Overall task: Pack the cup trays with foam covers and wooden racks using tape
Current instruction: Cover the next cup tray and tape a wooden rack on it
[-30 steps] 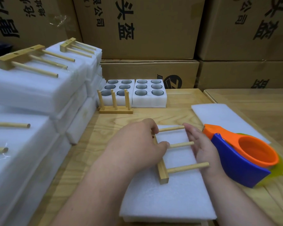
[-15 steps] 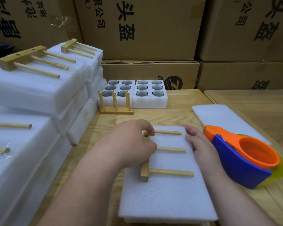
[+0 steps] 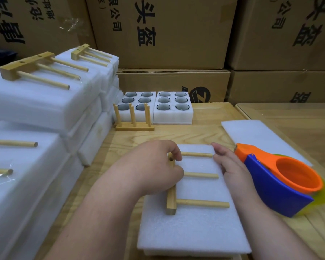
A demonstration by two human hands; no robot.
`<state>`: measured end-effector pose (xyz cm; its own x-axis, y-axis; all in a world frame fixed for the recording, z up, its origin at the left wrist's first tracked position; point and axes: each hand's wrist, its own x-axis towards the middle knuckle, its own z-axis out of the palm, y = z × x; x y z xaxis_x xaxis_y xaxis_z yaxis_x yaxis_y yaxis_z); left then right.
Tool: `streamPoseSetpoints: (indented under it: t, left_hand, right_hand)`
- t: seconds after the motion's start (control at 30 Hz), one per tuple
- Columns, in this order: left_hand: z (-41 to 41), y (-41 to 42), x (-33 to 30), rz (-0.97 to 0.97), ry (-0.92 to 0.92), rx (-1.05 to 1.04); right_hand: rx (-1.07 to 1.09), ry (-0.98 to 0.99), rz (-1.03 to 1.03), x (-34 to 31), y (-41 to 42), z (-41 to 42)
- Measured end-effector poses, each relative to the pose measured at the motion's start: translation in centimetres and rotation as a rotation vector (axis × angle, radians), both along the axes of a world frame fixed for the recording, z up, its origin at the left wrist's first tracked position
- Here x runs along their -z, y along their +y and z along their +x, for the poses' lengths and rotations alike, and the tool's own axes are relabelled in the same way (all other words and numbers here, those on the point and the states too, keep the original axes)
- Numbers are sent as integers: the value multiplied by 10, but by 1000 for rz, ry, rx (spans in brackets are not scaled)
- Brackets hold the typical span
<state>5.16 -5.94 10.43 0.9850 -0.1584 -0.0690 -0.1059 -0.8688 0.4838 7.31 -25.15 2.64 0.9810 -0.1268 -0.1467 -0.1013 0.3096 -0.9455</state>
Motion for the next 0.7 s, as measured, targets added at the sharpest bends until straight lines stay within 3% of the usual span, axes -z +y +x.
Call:
streamPoseSetpoints:
  t: [0.2, 0.37, 0.57, 0.7]
  left_hand:
    - [0, 15, -4, -112, -40, -32]
    - [26, 21, 24, -582, -230, -263]
    - [49, 14, 84, -1365, 98, -393]
    - [48, 16, 94, -1411, 109, -384]
  right_hand:
    - [-10, 2, 3, 0, -1, -1]
    - [-10, 0, 7, 1, -1, 0]
    - [-12, -18, -3, 3, -2, 2]
    - [-7, -15, 2, 4, -1, 2]
